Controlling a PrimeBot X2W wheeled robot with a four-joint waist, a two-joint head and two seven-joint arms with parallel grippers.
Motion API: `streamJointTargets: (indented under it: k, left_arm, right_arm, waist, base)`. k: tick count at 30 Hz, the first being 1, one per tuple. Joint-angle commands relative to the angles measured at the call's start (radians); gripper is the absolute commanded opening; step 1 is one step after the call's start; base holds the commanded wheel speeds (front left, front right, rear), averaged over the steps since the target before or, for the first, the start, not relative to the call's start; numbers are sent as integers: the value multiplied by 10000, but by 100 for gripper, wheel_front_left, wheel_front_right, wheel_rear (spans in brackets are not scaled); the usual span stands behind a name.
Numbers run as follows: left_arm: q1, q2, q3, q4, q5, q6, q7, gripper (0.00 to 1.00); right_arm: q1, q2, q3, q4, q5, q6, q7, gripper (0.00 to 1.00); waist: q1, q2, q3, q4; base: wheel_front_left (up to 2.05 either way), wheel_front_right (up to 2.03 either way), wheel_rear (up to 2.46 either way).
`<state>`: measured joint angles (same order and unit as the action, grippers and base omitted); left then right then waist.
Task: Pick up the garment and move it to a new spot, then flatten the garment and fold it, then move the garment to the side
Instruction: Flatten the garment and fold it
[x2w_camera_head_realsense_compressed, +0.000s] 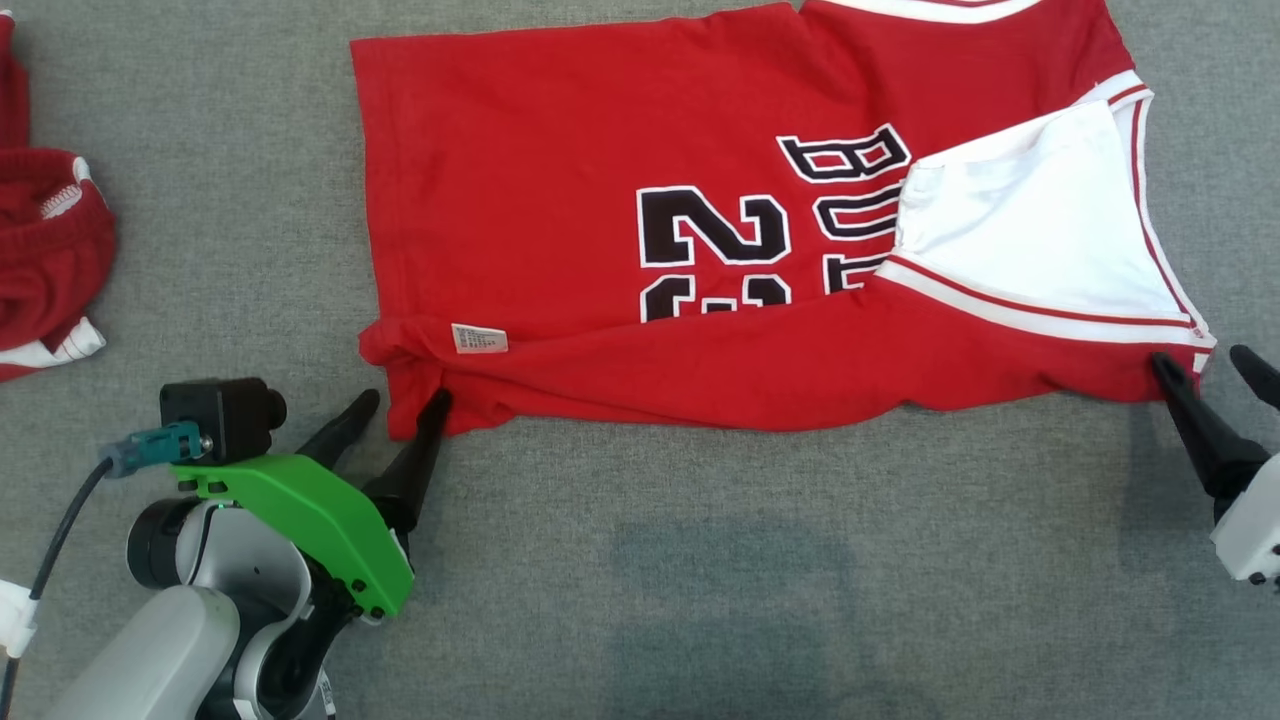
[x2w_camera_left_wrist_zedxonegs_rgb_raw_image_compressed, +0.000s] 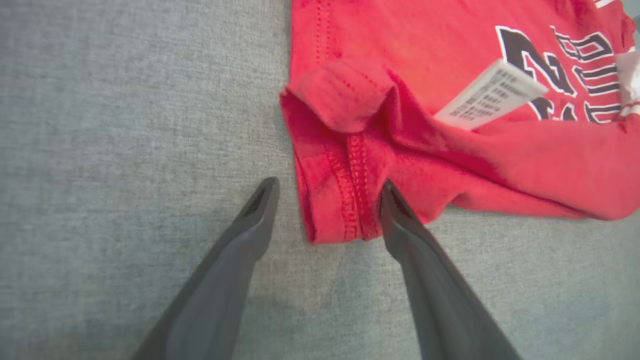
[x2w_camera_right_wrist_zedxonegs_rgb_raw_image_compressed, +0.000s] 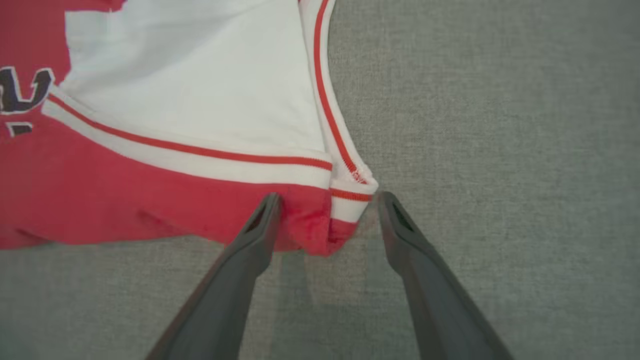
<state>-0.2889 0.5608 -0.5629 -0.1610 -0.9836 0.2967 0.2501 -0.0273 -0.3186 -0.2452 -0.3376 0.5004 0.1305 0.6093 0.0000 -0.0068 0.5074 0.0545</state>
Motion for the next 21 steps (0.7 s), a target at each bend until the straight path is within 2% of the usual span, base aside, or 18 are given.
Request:
streamJointTargets:
  k: [1, 13, 15, 16, 17, 18, 21]
  left_arm:
    - [-76, 132, -56, 230, 126, -37, 109, 100]
    - [-272, 503, -632, 954, 189, -335, 1065, 100]
    - [-352, 525, -708, 968, 202, -349, 1194, 58]
    - [-406, 511, -767, 954, 215, -393, 1259, 45]
    - [-458, 471, -827, 941, 227, -408, 1299, 30]
    - [-504, 403, -870, 919, 204, -458, 1329, 0]
    - [-521, 277, -949, 865, 19, -643, 1389, 0]
  right_arm:
    - [-84, -75, 135, 129, -24, 4, 79, 100]
    - [-719, -275, 568, 961, 313, 4, 804, 100]
    - [-815, -309, 641, 976, 476, 4, 1061, 100]
    - [-860, -319, 634, 982, 557, 4, 1172, 71]
    - [-898, -330, 620, 989, 612, 4, 1262, 35]
    - [-936, -342, 649, 975, 705, 4, 1339, 0]
    - [-856, -377, 639, 975, 959, 4, 1592, 0]
  waist:
    - [0, 68, 120, 12]
    - [0, 68, 162, 109]
    - [0, 68, 126, 129]
    - [0, 68, 106, 135]
    - [0, 68, 84, 144]
    - [0, 68, 65, 152]
    - [0, 68, -60, 163]
  base:
    - [0, 0, 0]
    - [0, 0, 0]
    - [0, 0, 0]
    - [0, 0, 0]
    - [0, 0, 0]
    - [0, 0, 0]
    - [0, 0, 0]
